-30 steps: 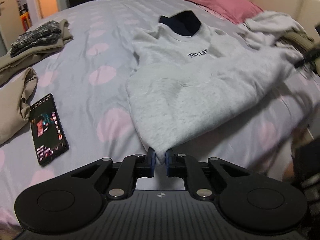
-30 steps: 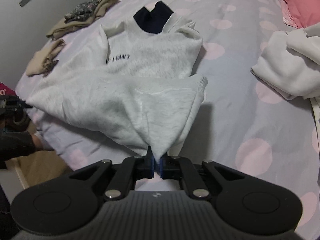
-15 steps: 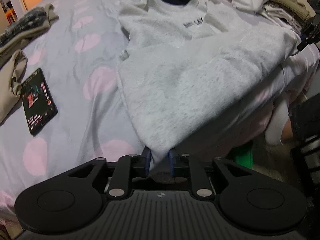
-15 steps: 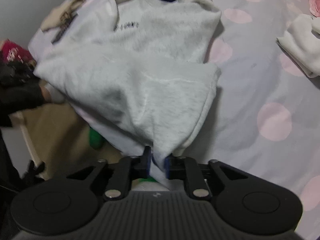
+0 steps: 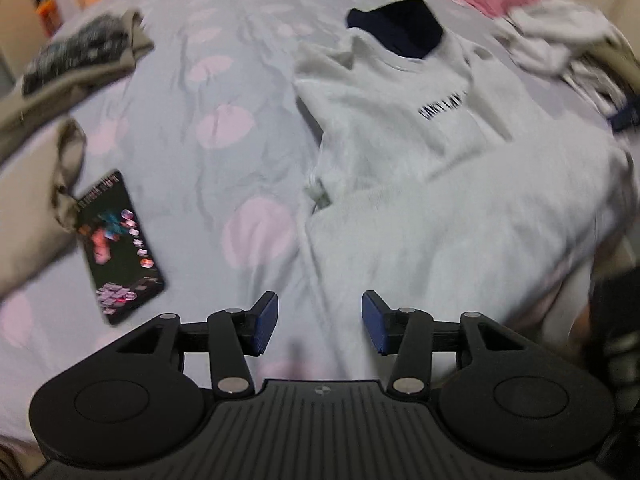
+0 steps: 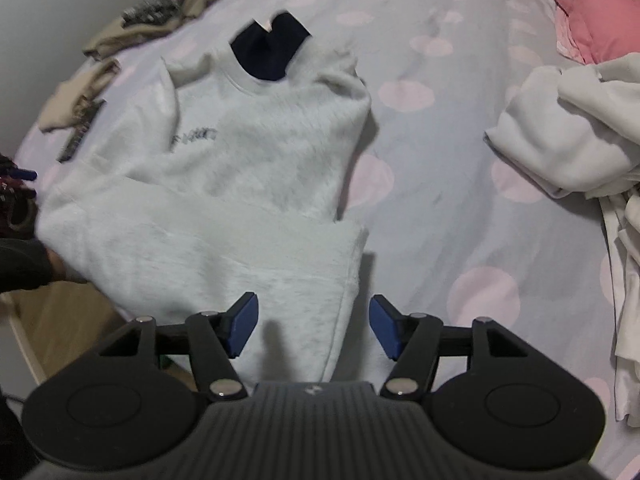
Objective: Fold clothes
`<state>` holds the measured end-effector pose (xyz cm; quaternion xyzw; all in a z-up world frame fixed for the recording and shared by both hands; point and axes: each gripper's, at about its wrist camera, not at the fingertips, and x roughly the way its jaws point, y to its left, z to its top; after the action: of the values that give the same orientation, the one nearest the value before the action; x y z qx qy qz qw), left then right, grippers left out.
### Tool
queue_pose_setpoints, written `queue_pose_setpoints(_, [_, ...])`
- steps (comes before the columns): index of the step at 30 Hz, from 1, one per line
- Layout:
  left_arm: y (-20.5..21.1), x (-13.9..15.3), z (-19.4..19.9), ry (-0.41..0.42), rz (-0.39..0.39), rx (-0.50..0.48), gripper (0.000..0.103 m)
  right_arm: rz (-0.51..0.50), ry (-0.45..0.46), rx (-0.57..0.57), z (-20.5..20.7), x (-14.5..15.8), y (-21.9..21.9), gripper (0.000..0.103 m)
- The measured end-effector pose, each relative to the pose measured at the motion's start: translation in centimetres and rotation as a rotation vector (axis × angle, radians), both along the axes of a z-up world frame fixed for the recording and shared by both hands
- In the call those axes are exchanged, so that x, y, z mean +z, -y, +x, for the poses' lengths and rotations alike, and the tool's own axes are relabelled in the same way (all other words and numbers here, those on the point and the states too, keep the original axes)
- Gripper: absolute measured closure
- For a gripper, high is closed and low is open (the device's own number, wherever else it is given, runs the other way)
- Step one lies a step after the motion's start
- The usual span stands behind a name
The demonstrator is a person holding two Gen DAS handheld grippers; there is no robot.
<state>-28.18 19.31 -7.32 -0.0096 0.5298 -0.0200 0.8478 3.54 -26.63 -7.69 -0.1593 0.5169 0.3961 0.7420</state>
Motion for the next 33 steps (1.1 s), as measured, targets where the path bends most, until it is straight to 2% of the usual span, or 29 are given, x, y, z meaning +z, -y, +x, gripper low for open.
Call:
queue_pose_setpoints(3, [0.0, -1.6, 0.7, -0.009, -0.021, 0.052, 0.059, -0.008, -0.025, -0.024, 0.9, -1.4, -0.6, 0.036])
queue_pose_setpoints(6, [0.1, -2.8, 0.3, -0.033, -0.040, 0.061, 0.059, -0.031, -0.073, -0.036, 1.5, -2.9, -0.7, 0.033])
queue_pose_setpoints(11, [-0.1, -3.4, -0.3, -0.038, -0.055, 0.062, 0.059, -0.084, -0.116, -0.016, 1.6, -5.1, -1.4, 0.033])
queue_pose_setpoints(17, [-0.2, -3.6, -0.7, -0.034, -0.067, 0.069, 0.059, -0.141, -0.114, 0.023, 1.1, -6.7, -2.5, 0.033])
queue_pose_setpoints(33, [0.4, -3.7, -0.9, -0.031, -0.052, 0.054, 0.059, -0.176, -0.105, 0.020, 0.8, -7.2, -3.0, 0.029])
